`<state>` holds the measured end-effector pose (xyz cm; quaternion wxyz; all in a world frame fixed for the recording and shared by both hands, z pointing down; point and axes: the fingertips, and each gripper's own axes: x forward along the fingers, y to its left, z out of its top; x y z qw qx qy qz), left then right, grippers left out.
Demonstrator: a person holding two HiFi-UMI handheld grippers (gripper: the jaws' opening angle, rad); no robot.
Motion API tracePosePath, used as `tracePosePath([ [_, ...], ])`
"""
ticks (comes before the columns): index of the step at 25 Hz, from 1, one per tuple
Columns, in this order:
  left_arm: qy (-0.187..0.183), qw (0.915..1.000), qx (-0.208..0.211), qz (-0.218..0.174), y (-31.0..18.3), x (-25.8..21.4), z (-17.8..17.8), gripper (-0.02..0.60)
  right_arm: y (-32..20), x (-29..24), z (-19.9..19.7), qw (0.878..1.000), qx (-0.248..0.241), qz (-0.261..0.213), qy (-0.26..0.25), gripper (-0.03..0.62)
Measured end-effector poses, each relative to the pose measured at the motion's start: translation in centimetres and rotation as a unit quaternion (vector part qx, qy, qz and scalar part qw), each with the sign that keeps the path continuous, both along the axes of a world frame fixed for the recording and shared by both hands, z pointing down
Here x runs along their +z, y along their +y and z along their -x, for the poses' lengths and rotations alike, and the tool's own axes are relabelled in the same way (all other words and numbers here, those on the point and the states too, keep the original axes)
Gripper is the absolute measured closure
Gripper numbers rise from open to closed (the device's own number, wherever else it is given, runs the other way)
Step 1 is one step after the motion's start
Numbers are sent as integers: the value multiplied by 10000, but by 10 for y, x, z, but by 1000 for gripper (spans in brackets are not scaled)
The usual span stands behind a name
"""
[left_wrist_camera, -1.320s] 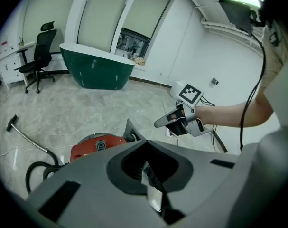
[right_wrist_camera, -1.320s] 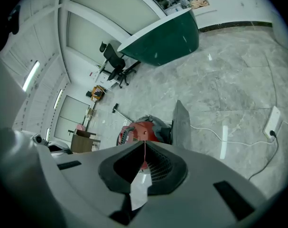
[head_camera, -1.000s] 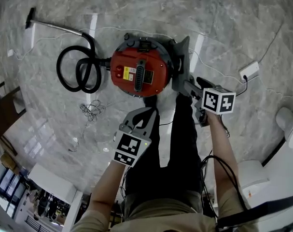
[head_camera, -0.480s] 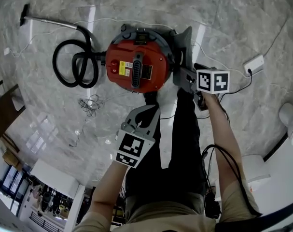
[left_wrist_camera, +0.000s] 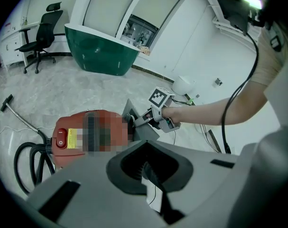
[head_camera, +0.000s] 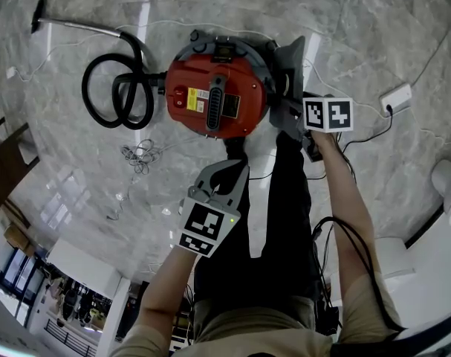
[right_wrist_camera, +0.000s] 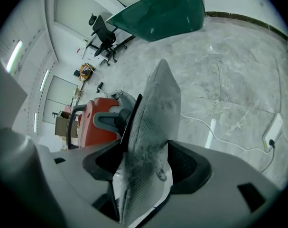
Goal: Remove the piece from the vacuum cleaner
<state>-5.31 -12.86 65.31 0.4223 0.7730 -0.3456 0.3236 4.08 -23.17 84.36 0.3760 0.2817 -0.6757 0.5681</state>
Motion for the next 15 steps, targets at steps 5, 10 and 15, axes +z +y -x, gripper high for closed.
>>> tracePosePath([
  [5,3,10000,-1,35,2,2,0,583,3,4,-3,9998,-169,6,87,364],
  [10,5,10000,9,38,1,3,-2,583,4,4,-6,9998,-176,17,74,398],
  [15,38,10000,58,47,0,3,-8,583,4,2,-7,9999,-113,17,10,414],
])
